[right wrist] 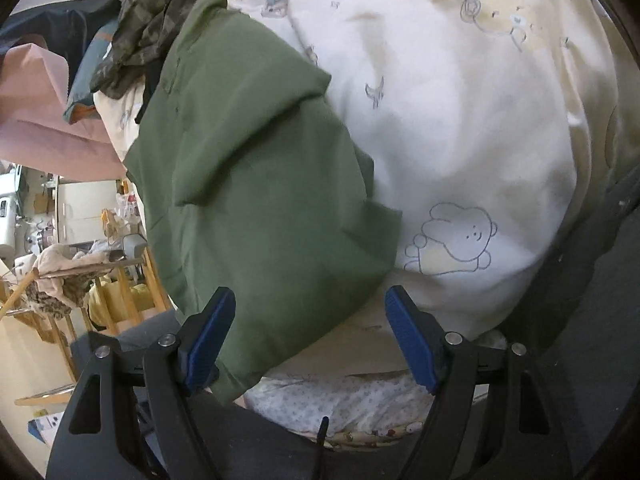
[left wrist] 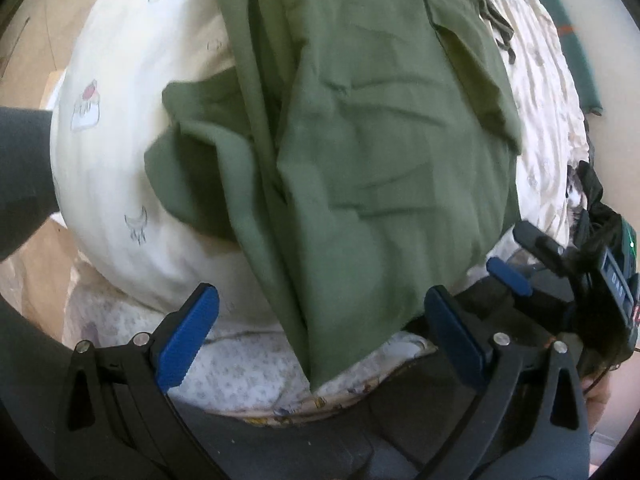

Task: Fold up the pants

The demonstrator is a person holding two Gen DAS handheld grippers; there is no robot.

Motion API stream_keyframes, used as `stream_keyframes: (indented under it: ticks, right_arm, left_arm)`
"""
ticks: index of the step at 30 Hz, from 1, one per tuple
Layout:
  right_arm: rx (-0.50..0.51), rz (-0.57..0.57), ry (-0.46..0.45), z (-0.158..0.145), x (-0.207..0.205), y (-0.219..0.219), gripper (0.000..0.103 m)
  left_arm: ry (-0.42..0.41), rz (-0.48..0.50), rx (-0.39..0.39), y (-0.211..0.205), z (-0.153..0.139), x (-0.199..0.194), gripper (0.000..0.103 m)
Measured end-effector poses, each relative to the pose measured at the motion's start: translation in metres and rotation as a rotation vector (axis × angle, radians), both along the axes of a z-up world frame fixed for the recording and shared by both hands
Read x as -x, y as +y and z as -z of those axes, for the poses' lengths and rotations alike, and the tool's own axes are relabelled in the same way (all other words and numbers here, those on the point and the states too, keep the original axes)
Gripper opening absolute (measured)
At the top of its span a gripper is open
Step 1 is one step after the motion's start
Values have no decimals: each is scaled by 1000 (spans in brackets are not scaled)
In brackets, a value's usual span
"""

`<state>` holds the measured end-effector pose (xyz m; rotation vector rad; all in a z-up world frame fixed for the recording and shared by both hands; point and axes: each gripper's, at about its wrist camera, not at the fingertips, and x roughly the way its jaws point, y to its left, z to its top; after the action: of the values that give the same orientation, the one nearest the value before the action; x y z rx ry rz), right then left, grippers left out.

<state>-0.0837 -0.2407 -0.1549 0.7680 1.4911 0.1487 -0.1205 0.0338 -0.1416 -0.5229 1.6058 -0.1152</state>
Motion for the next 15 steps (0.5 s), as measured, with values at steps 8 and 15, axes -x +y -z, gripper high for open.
stream_keyframes:
  ticks: [8,15]
  right_arm:
    - [-13,1,-33,-2,1,1,80]
    - [-93,78,9,17,-4,2,80]
  left_arm:
    - [-12,4,-51,9,-1,-4,101]
    - [-36,-28,-45,8,6,-8,101]
